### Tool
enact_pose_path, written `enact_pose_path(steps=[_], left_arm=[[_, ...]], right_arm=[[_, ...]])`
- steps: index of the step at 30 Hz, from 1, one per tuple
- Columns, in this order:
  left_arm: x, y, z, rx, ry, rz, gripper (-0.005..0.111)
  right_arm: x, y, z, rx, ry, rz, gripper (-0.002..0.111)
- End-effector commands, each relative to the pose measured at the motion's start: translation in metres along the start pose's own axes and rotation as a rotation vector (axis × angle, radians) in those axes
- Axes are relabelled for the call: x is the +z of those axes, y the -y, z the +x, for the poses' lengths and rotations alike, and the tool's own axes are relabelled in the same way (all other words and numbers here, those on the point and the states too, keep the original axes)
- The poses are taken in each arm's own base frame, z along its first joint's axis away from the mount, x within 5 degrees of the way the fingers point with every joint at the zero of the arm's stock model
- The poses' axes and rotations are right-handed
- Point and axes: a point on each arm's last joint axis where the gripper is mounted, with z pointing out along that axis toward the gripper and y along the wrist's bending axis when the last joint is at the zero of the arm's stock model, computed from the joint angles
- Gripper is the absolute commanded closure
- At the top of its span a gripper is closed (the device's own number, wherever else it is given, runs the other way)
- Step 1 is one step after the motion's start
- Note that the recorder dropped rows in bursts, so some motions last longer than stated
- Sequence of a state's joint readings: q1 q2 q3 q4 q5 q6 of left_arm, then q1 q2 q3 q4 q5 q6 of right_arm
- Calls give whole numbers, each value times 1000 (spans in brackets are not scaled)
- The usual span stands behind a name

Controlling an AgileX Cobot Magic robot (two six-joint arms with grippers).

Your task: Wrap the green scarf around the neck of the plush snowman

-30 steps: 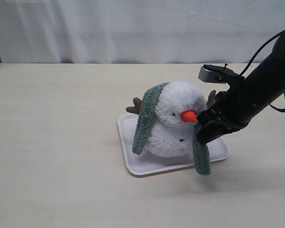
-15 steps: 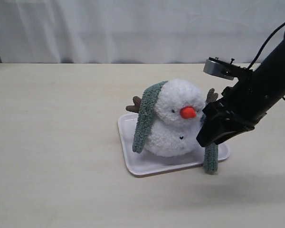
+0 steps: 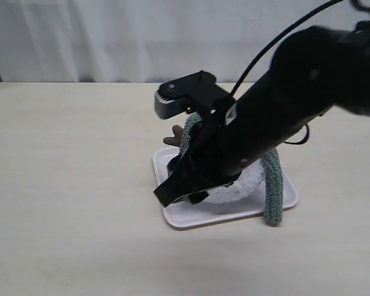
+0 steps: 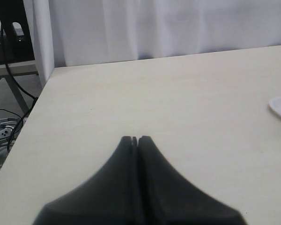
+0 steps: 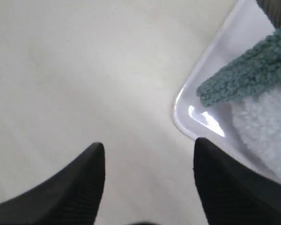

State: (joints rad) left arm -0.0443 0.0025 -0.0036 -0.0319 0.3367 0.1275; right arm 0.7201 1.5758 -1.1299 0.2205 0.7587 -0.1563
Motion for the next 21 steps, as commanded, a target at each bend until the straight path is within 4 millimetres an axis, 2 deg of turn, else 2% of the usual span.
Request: enact_pose_path(steps=[1, 4, 9, 12, 18, 21], left_arm=[[0, 0, 0, -5, 11, -4, 107], [0, 0, 0, -5, 11, -4, 107], [0, 0, 0, -5, 11, -4, 107], [0, 0, 0, -7, 11, -4, 107], [0, 0, 0, -7, 11, -4, 107], [0, 0, 0, -7, 11, -4, 107]], right_arm=[[30, -3, -5, 117, 51, 241, 47], [51, 4, -7, 207, 76, 321, 47], [67, 6, -21, 256, 201, 319, 47], [70, 18, -22, 316, 156, 438, 47], [69, 21, -25, 358, 191, 470, 47], [77, 22, -27, 371, 226, 468, 47]])
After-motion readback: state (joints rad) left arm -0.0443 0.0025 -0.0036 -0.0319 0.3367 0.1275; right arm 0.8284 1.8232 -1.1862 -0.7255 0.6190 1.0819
